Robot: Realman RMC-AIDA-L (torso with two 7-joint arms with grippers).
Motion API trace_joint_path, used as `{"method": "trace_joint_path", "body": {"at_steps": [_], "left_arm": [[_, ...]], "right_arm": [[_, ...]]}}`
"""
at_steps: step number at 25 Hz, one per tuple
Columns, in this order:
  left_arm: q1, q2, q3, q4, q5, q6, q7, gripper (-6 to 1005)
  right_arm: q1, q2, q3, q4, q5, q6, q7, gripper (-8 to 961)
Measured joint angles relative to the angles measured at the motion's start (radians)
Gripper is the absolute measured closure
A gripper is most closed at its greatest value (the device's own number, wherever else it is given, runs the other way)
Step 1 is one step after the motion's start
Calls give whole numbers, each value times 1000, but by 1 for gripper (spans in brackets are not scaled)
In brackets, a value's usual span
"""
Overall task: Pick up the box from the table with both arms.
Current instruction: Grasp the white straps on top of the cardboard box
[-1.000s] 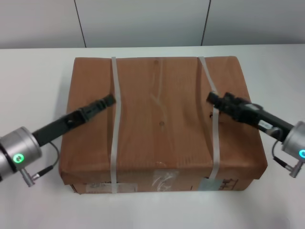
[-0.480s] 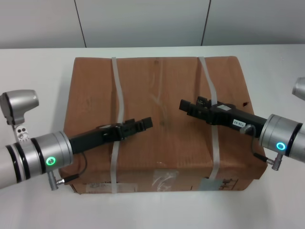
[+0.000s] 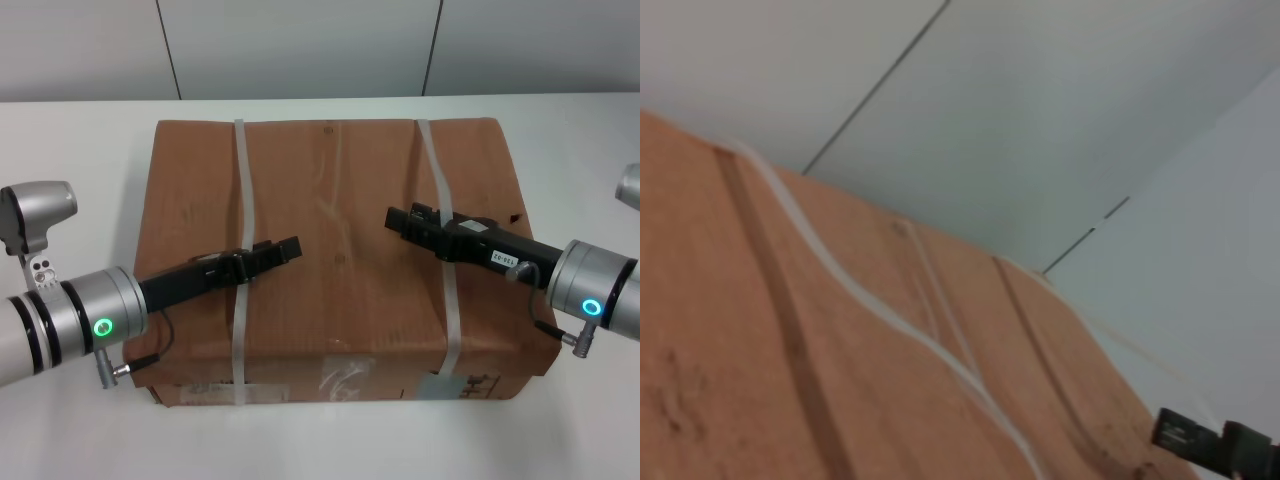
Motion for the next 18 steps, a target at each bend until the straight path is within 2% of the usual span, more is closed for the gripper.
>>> {"method": "trace_joint_path", "body": {"at_steps": [4, 10, 13, 18], "left_arm": [[-2, 0, 0, 0, 3, -12, 1, 387], [-2, 0, 1, 0, 0, -14, 6, 511], [-2, 0, 1, -1, -1, -19, 8, 748], [-5, 1, 1, -1, -1, -58, -4, 816]], "right_arm": [[0, 0, -4, 0, 17, 6, 0, 295], [0, 0, -7, -1, 26, 24, 0, 513], [0, 0, -5, -1, 27, 25, 0, 656], [1, 0, -3, -1, 27, 29, 0, 873]]}}
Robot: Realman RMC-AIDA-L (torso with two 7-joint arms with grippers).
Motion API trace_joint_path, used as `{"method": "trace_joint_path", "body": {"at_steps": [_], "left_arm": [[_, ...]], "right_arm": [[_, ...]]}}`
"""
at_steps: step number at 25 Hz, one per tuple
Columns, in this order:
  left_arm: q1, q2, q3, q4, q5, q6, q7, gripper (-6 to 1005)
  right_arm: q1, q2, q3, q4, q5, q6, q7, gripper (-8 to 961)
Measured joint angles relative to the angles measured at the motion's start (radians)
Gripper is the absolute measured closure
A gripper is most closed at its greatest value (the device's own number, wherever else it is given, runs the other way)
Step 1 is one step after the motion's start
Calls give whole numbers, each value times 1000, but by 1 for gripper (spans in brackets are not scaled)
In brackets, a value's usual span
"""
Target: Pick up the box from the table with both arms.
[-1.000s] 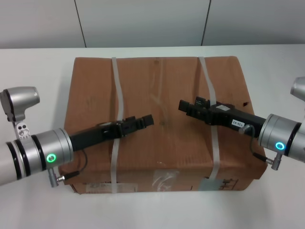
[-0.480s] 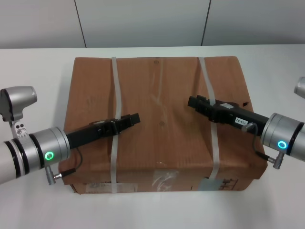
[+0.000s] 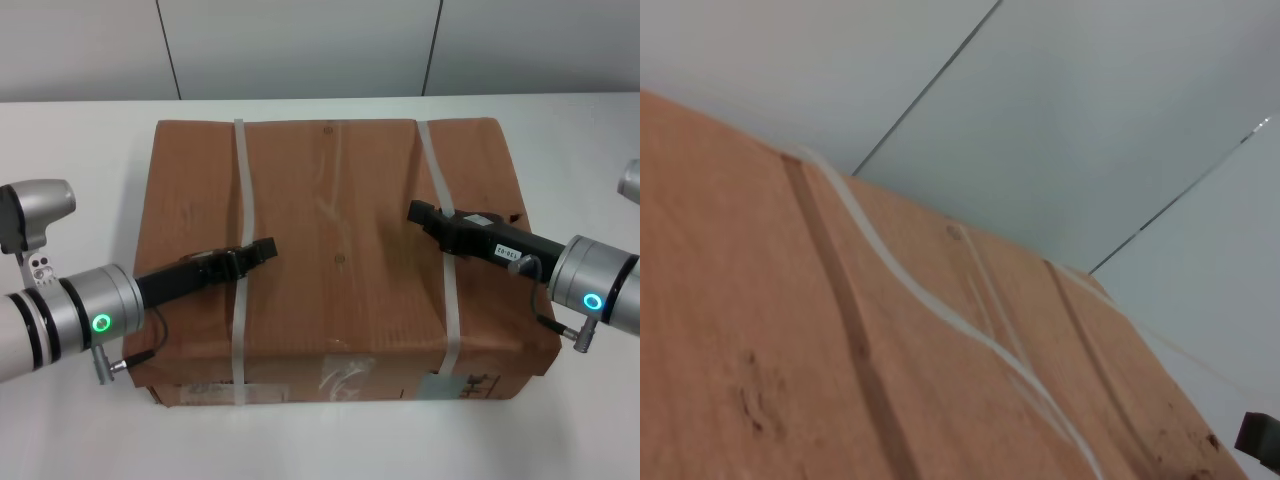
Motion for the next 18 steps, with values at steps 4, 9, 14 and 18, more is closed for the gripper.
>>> {"method": "trace_joint_path", "body": {"at_steps": [4, 9, 14, 18], "left_arm": [[0, 1, 0, 0, 3, 0, -8, 876], [1, 1, 0, 4, -2, 3, -1, 904], [10, 2, -4, 31, -3, 21, -23, 901], [21, 4, -15, 73, -4, 40, -25, 899]], "right_arm": [[0, 0, 2, 0, 0, 6, 0, 954], [-1, 0, 3, 0, 1, 6, 0, 954], [-1, 0, 0, -1, 28, 3, 0, 954], [-2, 0, -6, -24, 48, -1, 0, 954]]}}
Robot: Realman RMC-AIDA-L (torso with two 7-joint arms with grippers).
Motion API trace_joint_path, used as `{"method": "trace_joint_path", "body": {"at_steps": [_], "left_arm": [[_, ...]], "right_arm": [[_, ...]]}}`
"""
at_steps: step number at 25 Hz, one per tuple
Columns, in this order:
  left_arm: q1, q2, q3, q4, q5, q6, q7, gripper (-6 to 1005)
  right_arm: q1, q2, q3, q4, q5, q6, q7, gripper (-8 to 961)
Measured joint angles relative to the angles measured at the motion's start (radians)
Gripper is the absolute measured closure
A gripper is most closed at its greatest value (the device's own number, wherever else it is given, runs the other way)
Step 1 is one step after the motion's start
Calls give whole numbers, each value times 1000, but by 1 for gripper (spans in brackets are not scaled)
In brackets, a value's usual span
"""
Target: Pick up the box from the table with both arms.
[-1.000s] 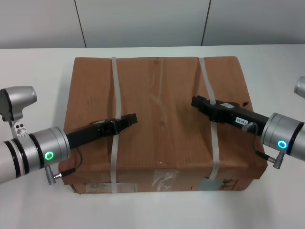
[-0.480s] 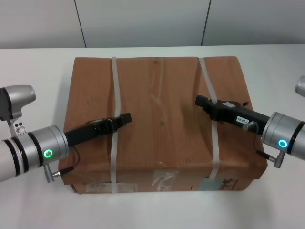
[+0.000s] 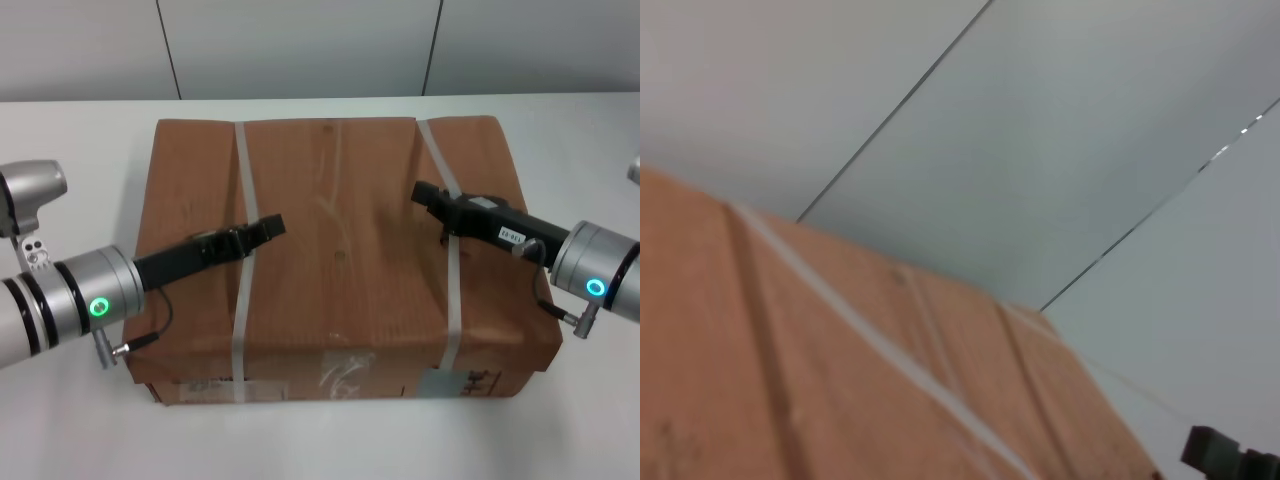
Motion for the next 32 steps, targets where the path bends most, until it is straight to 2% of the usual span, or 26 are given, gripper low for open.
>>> {"method": "trace_joint_path", "body": {"at_steps": [13, 22, 32], "left_arm": [[57, 0, -24, 155, 5, 13, 10, 903], [81, 0, -73, 177, 7, 68, 11, 903], [83, 1, -77, 177, 9, 84, 12, 904]], "right_arm": [[-27, 0, 1, -101, 3, -56, -12, 954], [-58, 0, 11, -162, 4, -82, -13, 954], [-68, 0, 12, -184, 5, -83, -22, 954]]}}
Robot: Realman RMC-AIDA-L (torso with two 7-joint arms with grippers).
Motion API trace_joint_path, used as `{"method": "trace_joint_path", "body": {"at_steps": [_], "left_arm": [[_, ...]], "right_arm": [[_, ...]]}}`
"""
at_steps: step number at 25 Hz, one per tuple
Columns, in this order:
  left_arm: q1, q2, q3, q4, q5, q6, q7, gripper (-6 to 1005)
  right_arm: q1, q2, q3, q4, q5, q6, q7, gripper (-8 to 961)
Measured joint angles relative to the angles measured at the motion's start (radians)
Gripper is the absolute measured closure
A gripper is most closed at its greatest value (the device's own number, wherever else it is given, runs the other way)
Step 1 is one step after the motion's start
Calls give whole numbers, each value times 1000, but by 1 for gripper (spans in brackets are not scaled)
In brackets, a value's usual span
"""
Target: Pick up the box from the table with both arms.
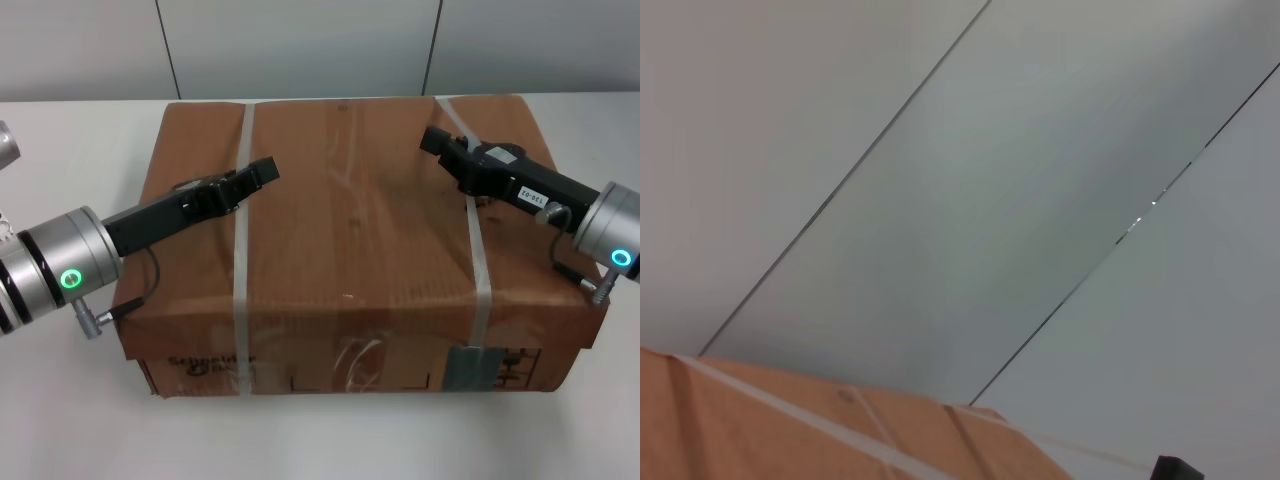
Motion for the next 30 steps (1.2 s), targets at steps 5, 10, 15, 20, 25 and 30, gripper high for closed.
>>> {"method": "trace_joint_path", "body": {"at_steps": [5, 10, 15, 20, 25, 30], "left_arm": [[0, 0, 0, 0, 0, -2, 1, 903], [0, 0, 0, -4, 0, -6, 3, 903], [0, -1, -1, -6, 0, -11, 6, 903], [-1, -2, -2, -7, 0, -11, 6, 903], [-2, -3, -2, -8, 0, -12, 6, 903], [-2, -3, -2, -8, 0, -12, 6, 904]], "right_arm": [[-1, 0, 0, 0, 0, 0, -3, 954], [-1, 0, 0, 0, 0, 0, -3, 954], [-1, 0, 0, 0, 0, 0, -3, 954], [-1, 0, 0, 0, 1, -3, -3, 954], [-1, 0, 0, -1, 1, -13, -3, 954], [0, 0, 0, -4, 1, -14, -3, 954]]}}
